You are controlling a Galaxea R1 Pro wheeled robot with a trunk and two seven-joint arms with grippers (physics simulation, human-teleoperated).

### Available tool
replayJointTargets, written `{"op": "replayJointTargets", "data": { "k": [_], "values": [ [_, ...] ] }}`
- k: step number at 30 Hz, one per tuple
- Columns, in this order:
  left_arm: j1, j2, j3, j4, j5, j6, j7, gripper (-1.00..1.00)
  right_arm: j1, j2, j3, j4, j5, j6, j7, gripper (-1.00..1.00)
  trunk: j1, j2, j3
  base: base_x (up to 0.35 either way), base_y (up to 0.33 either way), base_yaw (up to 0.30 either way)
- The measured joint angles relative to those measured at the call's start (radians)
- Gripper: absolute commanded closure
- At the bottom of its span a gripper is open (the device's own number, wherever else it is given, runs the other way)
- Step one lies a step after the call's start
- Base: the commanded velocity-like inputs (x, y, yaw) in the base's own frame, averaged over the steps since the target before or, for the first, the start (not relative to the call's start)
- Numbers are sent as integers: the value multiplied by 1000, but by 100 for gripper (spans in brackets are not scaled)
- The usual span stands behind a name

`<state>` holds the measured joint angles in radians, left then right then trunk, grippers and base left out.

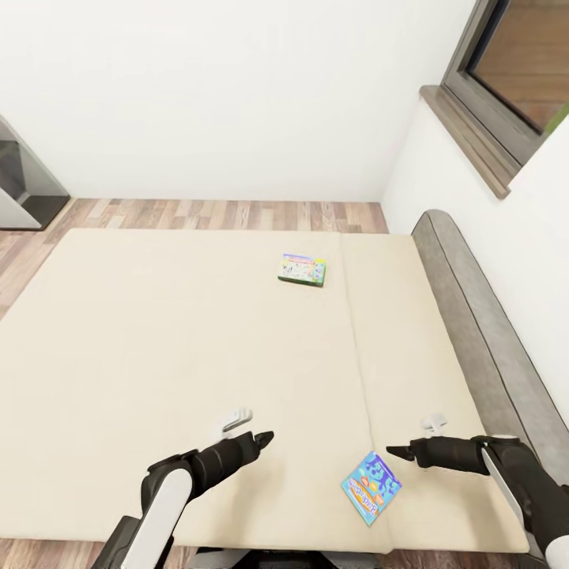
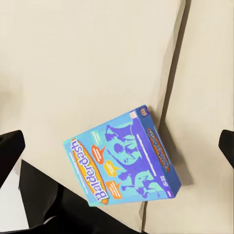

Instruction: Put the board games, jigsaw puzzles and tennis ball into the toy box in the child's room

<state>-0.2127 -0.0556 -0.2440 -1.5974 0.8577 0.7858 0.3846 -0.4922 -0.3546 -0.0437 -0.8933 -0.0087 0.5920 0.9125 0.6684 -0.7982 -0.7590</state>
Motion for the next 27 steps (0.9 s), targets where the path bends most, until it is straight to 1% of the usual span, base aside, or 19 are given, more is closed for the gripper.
{"op": "replayJointTargets", "data": {
  "k": [1,2,4,5,6,7,9,10,12,17,27],
  "values": [
    [-4,0,-9,0,0,0,0,-100,-4,-1,0,1,0,0,1,-100,0,0,-2,0,0,0],
    [-5,0,-10,0,-1,0,0,-100,-5,-1,0,1,0,0,1,-100,0,0,-3,0,0,0],
    [-11,2,-40,1,-2,-2,1,-100,-11,-2,0,2,-1,1,1,-100,0,0,-6,0,0,0],
    [-11,3,-40,1,-2,-2,1,-100,-11,-2,0,2,-1,1,1,-100,0,0,-8,0,0,0],
    [-13,4,-56,1,-2,-3,1,-100,-13,-2,0,2,-1,1,2,-100,0,0,-9,0,0,0],
    [-14,4,-56,1,-3,-3,1,-100,-13,-2,0,2,-1,1,2,-100,0,0,-11,0,0,0],
    [-17,6,-80,1,-4,-7,1,-100,-17,-2,-1,3,-1,1,2,-100,0,0,-14,0,0,0],
    [-17,6,-80,1,-4,-7,1,-100,-17,-2,-1,3,-1,1,2,-100,0,0,-16,0,0,0],
    [-19,7,-96,1,-5,-9,1,-100,-19,-3,-1,4,-1,1,2,-100,0,0,-19,0,0,0],
    [-20,9,-110,1,-6,-13,1,-100,-21,-4,-1,4,-1,1,2,-100,0,0,-27,0,0,0],
    [-21,13,-118,3,-9,-15,1,-100,-22,0,-1,4,-1,1,2,-100,0,0,-43,0,0,0]
  ]
}}
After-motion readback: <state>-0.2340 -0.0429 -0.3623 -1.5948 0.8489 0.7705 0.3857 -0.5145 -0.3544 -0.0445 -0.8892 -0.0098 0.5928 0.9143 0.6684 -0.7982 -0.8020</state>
